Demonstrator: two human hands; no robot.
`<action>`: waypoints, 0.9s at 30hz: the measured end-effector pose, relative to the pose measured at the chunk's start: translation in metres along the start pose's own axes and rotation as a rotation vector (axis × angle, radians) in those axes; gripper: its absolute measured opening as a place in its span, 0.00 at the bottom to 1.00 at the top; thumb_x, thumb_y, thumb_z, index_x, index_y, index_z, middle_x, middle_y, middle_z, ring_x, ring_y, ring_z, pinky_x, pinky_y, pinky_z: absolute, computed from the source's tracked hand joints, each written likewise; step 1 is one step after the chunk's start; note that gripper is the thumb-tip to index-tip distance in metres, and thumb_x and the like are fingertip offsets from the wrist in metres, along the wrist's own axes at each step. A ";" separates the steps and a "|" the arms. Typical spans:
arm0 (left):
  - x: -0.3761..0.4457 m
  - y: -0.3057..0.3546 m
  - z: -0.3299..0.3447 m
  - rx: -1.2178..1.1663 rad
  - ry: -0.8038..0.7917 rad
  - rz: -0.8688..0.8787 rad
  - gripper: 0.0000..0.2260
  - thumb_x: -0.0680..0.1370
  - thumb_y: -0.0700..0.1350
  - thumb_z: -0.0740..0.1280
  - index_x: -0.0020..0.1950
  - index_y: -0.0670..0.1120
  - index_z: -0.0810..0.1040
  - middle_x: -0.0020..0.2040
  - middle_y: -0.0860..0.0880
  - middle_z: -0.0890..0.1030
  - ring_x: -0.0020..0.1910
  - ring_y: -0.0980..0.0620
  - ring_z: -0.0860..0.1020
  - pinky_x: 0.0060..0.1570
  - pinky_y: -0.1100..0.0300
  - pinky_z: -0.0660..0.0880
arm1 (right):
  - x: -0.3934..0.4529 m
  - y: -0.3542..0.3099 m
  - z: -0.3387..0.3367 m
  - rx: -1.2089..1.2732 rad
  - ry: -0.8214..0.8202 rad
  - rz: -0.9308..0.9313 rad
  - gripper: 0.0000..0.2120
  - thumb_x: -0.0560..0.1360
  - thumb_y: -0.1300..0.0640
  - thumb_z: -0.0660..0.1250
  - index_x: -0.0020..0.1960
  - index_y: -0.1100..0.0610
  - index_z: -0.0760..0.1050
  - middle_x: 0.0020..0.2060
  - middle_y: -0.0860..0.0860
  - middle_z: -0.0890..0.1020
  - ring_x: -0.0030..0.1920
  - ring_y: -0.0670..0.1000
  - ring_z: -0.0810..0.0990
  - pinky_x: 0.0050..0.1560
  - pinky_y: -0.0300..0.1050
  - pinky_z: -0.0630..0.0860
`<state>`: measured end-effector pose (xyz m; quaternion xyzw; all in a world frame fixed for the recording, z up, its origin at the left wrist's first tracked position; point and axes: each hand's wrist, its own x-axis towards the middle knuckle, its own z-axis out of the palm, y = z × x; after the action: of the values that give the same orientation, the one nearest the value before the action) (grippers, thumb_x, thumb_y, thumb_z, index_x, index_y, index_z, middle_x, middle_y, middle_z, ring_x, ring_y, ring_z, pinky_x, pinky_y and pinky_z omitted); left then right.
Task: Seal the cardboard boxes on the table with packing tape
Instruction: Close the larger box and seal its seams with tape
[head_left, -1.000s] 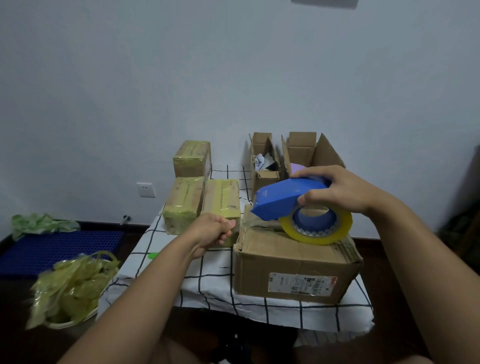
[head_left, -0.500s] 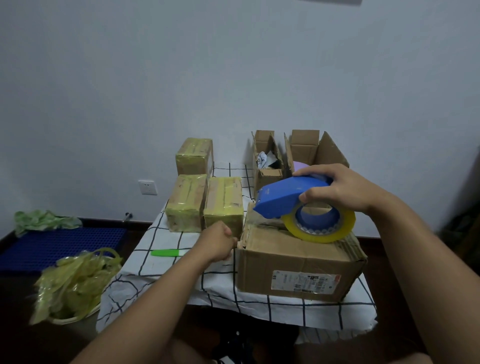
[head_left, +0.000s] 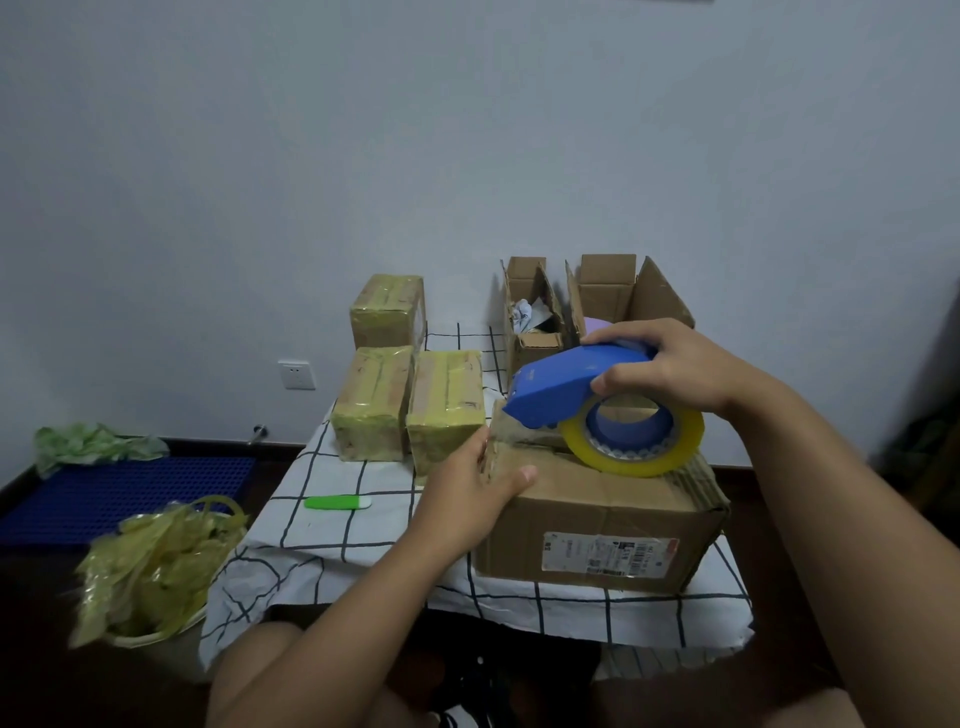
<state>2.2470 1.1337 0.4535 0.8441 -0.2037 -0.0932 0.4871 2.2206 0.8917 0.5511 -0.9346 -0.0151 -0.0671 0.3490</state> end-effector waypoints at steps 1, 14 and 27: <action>-0.001 0.003 0.002 0.030 0.008 0.002 0.31 0.78 0.53 0.68 0.78 0.50 0.61 0.67 0.56 0.73 0.60 0.61 0.71 0.49 0.73 0.65 | 0.000 0.000 0.000 -0.001 -0.002 0.002 0.22 0.65 0.41 0.70 0.59 0.38 0.77 0.51 0.37 0.78 0.46 0.41 0.80 0.46 0.35 0.71; 0.004 -0.002 0.004 0.419 -0.196 -0.002 0.53 0.67 0.76 0.63 0.81 0.53 0.42 0.80 0.50 0.39 0.79 0.48 0.53 0.72 0.46 0.62 | -0.001 0.006 0.001 0.021 0.013 -0.012 0.17 0.73 0.48 0.75 0.59 0.39 0.77 0.51 0.37 0.78 0.46 0.39 0.80 0.48 0.35 0.72; 0.026 -0.013 -0.001 0.401 -0.205 0.339 0.51 0.66 0.71 0.71 0.77 0.64 0.41 0.79 0.63 0.49 0.77 0.57 0.54 0.72 0.50 0.64 | 0.000 0.010 -0.002 0.050 -0.028 -0.020 0.20 0.73 0.50 0.75 0.64 0.43 0.77 0.54 0.41 0.79 0.46 0.40 0.82 0.43 0.31 0.74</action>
<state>2.2741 1.1292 0.4440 0.8636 -0.4046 -0.0531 0.2960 2.2211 0.8828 0.5465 -0.9263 -0.0311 -0.0570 0.3712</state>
